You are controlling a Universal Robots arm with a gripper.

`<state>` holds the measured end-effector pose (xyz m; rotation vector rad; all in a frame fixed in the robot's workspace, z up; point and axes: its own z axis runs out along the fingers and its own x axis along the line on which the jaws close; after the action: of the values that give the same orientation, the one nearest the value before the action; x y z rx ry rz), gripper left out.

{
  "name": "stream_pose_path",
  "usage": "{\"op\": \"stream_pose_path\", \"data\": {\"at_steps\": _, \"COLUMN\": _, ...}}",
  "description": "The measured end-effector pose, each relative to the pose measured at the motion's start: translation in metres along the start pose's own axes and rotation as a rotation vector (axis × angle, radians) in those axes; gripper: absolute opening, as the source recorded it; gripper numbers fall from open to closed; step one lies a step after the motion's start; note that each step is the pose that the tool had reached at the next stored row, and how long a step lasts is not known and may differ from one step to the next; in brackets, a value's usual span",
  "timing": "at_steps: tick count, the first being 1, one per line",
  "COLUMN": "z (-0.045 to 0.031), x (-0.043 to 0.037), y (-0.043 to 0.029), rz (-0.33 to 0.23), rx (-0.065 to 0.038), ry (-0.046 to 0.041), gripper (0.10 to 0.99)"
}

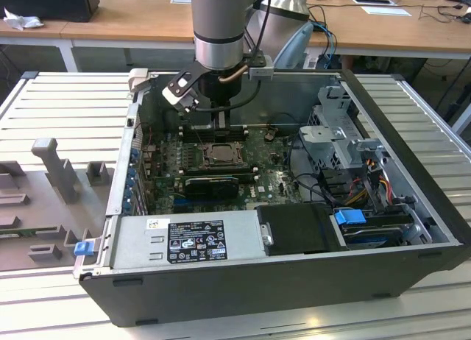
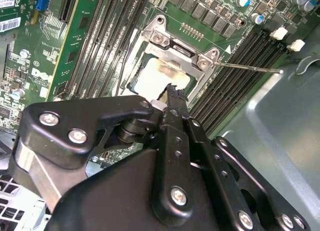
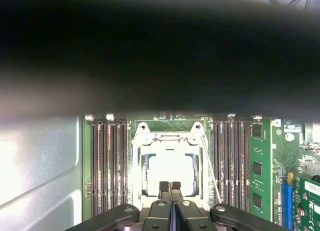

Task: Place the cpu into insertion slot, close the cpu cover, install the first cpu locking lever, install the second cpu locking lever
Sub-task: 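Install the first cpu locking lever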

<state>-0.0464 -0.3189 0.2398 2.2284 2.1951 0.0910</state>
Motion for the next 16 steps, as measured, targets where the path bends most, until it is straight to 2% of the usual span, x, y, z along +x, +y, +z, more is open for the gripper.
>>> {"op": "stream_pose_path", "data": {"at_steps": 16, "z": -0.0077, "x": 0.0002, "y": 0.0004, "rz": 0.0, "rx": 0.0, "ry": -0.0002, "gripper": 0.106}}
